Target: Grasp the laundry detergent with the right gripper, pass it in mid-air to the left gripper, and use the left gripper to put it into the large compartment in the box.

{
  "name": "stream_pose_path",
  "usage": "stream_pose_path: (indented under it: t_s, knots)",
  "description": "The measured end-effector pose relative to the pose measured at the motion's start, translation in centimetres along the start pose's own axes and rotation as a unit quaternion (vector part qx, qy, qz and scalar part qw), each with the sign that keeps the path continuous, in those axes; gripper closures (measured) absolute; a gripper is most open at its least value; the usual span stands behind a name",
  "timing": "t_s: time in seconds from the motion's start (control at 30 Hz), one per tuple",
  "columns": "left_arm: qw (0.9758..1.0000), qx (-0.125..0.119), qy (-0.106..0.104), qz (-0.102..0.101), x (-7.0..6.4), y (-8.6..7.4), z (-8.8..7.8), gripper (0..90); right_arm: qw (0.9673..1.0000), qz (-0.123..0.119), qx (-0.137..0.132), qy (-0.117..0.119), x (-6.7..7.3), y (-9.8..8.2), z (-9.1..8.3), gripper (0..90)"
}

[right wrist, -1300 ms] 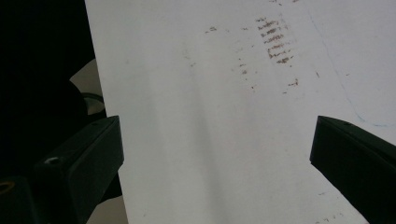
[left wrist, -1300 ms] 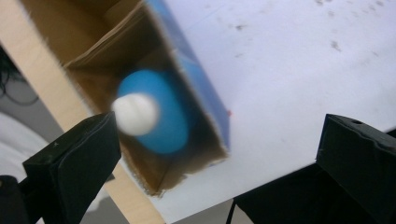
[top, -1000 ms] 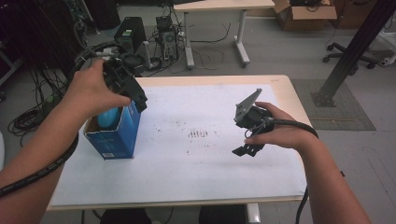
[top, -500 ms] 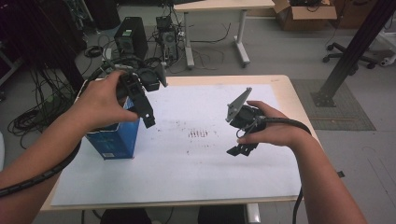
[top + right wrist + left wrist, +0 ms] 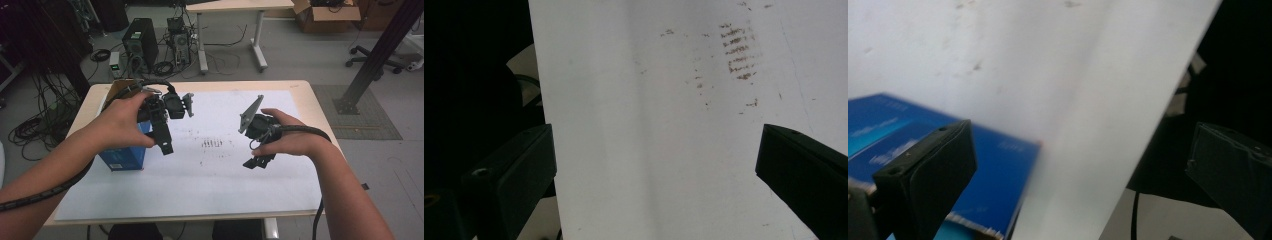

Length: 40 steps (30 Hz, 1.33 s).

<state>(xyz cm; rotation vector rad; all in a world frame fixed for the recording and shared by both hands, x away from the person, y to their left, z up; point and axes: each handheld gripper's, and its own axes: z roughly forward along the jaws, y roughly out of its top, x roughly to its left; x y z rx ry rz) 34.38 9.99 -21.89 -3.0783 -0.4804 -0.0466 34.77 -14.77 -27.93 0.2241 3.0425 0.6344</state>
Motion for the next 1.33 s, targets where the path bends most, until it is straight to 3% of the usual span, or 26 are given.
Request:
stream_pose_path:
  t_s: [0.17,0.3,0.6,1.33]
  knots:
    - [0.9989,0.013,-0.019,0.04,-0.8,0.2,0.7,0.2,1.0,-0.002,0.005,0.0,-0.2,0.0,-0.1,2.8]
    - [0.998,0.012,-0.028,0.056,-0.7,0.2,0.6,0.2,0.9999,-0.006,0.015,0.001,-0.4,0.0,-0.1,2.8]
    - [0.9984,0.011,-0.022,0.05,0.3,-0.4,0.6,0.2,0.9993,-0.01,0.035,0.009,-0.8,0.0,0.3,3.0]
    - [0.9991,0.009,-0.011,0.039,0.6,-1.3,0.3,0.2,0.9989,-0.009,0.046,0.007,-0.9,0.9,0.1,3.1]
